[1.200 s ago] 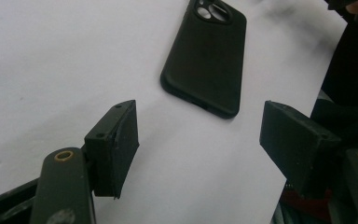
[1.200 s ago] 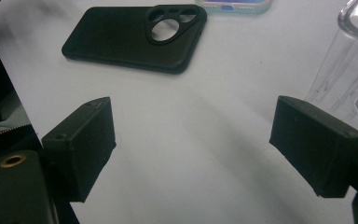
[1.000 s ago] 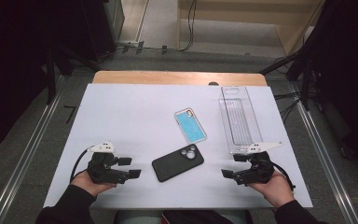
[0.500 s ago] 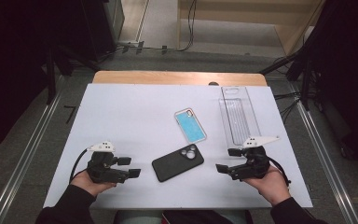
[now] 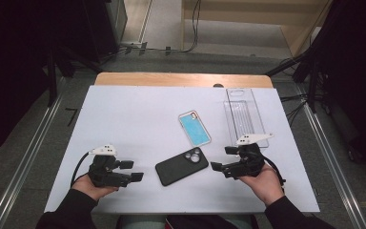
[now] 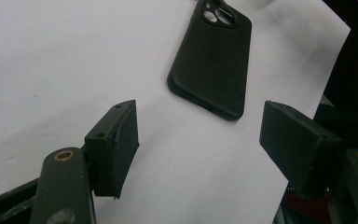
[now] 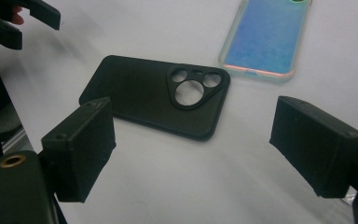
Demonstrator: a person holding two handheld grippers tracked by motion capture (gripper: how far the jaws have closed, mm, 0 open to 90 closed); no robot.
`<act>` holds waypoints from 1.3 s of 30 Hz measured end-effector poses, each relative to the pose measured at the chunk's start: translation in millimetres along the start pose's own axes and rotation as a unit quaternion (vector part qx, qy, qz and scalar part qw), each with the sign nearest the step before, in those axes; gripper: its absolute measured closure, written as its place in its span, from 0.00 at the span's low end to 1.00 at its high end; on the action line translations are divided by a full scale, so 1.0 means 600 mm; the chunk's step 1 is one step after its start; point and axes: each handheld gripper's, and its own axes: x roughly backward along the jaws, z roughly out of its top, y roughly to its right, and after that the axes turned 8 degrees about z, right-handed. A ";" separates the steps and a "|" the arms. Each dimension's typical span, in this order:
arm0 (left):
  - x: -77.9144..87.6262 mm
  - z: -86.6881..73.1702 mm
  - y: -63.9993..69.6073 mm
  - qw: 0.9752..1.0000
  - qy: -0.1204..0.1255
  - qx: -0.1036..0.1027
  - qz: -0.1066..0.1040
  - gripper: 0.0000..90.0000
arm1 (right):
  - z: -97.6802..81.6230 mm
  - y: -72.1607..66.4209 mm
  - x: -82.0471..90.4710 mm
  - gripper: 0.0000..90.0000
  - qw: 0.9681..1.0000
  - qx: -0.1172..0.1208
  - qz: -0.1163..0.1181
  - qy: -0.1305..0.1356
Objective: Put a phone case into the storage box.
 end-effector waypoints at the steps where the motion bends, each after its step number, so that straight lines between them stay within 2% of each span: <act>1: 0.000 0.000 0.000 1.000 0.000 0.000 0.000 0.32 | 0.004 -0.002 -0.005 0.13 1.000 0.004 0.000 0.001; 6: 0.000 0.000 -0.001 1.000 -0.002 0.001 0.000 0.32 | 0.016 -0.004 -0.017 0.13 1.000 0.004 -0.017 0.004; 7: 0.000 0.000 -0.001 1.000 -0.002 0.001 0.000 0.32 | 0.019 -0.004 -0.019 0.10 1.000 -0.001 -0.019 0.003; 8: 0.000 0.001 -0.002 1.000 -0.005 0.006 -0.002 0.32 | 0.023 -0.003 -0.021 0.01 1.000 -0.005 -0.019 0.001; 9: -0.001 0.001 -0.002 1.000 -0.007 0.008 -0.002 0.32 | 0.027 -0.002 -0.023 0.00 1.000 -0.010 -0.019 0.004; 13: 0.000 0.001 -0.002 1.000 -0.006 0.004 -0.001 0.32 | 0.036 0.003 -0.026 0.00 0.999 -0.018 -0.030 0.016; 16: 0.000 0.001 -0.002 1.000 -0.005 0.005 -0.001 0.32 | 0.045 0.008 -0.031 0.00 0.998 -0.027 -0.049 0.010; 21: 0.000 0.001 -0.002 1.000 -0.004 0.005 0.000 0.32 | 0.056 0.014 -0.039 0.00 0.997 -0.034 -0.062 0.017; 32: 0.000 0.001 -0.003 1.000 -0.001 0.004 -0.002 0.32 | 0.081 0.022 -0.055 0.00 0.996 -0.045 -0.068 0.020; 35: 0.002 0.001 -0.004 1.000 -0.001 0.006 0.001 0.32 | 0.092 0.025 -0.065 0.00 0.996 -0.041 -0.074 0.014; 39: 0.002 0.001 -0.004 1.000 -0.001 0.004 0.003 0.32 | 0.103 0.028 -0.074 0.00 0.996 -0.039 -0.077 0.020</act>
